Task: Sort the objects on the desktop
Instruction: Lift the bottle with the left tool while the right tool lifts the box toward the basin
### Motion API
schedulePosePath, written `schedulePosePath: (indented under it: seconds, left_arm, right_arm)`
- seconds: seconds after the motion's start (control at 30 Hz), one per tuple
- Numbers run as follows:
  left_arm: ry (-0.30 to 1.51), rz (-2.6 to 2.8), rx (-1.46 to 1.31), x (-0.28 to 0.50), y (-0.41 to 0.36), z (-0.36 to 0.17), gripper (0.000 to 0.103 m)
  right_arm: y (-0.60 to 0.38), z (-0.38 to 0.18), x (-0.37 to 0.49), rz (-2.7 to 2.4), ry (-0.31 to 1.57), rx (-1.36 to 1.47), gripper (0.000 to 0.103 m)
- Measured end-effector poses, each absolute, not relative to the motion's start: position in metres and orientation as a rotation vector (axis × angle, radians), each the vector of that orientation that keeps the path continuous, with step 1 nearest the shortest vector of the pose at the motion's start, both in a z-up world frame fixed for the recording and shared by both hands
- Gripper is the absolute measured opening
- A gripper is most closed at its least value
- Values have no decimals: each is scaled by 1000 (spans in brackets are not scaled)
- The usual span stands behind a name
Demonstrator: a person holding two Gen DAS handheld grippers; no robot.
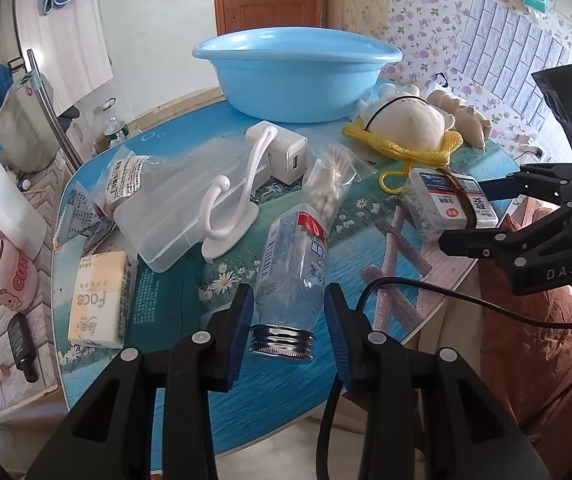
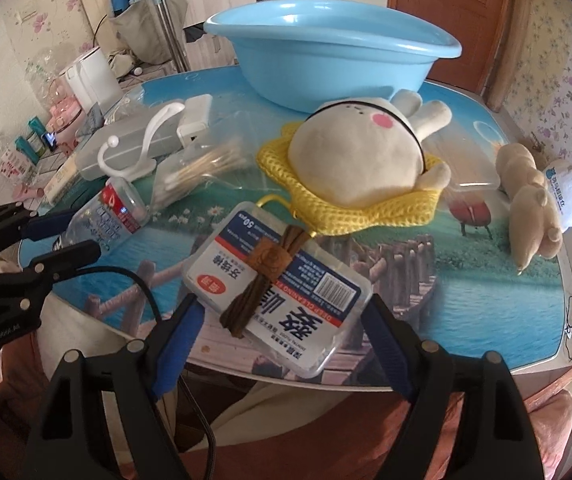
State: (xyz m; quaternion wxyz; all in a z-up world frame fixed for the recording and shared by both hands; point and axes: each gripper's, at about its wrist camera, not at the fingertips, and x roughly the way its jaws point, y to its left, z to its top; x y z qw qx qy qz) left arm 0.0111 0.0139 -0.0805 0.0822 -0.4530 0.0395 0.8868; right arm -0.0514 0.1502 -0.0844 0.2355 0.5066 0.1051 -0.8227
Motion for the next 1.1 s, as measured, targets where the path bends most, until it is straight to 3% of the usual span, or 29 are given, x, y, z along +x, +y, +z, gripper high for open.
schedulePosePath:
  seconds: [0.13,0.43,0.73,0.83,0.87,1.1]
  left_arm:
    - [132,2647,-1370,8,17,-83,37]
    - [171,2643,-1371,-2,27,-92,40]
    - [142,2631,-1345,-4,29,-92,40]
    - [76,2626,-1330,-3,24,-87,40]
    - [87,2639,-1315,-1,24,-84,40]
    - [46,2667,-1280,3,16,-67,40]
  right_arm:
    - [155,-84,-51,-2277,309,1396,82]
    - [154,-91,-50,-2314,253,1468,94]
    - [131,-98,-49,-2377,289,1434,97]
    - [131,-97,-49,-2388,284,1427,95]
    - [132,-95,-49,-2390,282,1414,87]
    - [141,-83,-48,-2342,224,1392,87]
